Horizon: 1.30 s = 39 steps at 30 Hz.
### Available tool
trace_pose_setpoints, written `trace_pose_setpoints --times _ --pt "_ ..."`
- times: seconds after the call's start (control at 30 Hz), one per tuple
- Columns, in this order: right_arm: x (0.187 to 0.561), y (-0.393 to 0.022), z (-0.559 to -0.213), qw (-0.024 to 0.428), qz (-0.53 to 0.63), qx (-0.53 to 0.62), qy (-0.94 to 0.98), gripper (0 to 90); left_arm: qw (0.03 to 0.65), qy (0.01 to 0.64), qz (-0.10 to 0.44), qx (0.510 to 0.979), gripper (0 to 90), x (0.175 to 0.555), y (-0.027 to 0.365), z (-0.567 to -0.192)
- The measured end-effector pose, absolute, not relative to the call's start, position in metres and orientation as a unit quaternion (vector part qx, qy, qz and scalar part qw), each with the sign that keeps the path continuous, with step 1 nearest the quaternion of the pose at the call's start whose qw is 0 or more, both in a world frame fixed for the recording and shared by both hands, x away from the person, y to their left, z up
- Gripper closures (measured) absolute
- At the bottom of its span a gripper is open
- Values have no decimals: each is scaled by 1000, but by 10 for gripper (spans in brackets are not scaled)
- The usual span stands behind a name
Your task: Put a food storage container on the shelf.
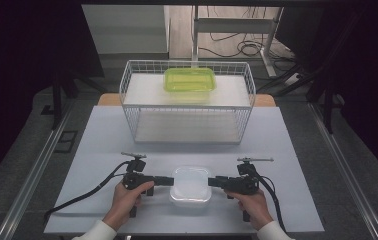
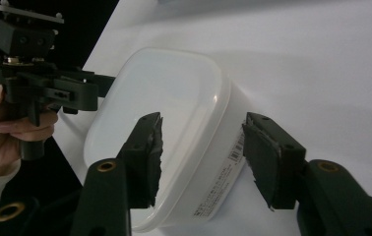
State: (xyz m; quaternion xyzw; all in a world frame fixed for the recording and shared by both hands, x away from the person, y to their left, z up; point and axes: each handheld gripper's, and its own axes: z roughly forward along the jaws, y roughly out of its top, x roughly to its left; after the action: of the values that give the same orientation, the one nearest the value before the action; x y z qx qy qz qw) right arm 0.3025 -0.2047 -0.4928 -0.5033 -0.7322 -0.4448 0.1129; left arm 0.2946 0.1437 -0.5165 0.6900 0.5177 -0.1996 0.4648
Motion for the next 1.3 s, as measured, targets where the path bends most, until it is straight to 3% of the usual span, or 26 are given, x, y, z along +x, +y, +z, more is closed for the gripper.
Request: trace_pose_setpoints --times 0.3,0.43,0.6,0.93,1.3 --pt "304 -203 -500 162 -446 -512 -716 655 466 519 -237 677 589 297 140 -522" --pt "304 -205 -500 174 -447 -524 -704 675 473 523 -224 673 691 295 142 -517" --pt "301 -207 -497 180 -447 -521 -704 702 474 513 -223 680 714 291 144 -513" --pt "295 -210 -488 154 -467 -497 -715 780 493 498 -209 683 799 284 146 -503" --pt "293 -209 -479 133 -481 -465 -731 790 498 495 -183 688 790 281 146 -497"
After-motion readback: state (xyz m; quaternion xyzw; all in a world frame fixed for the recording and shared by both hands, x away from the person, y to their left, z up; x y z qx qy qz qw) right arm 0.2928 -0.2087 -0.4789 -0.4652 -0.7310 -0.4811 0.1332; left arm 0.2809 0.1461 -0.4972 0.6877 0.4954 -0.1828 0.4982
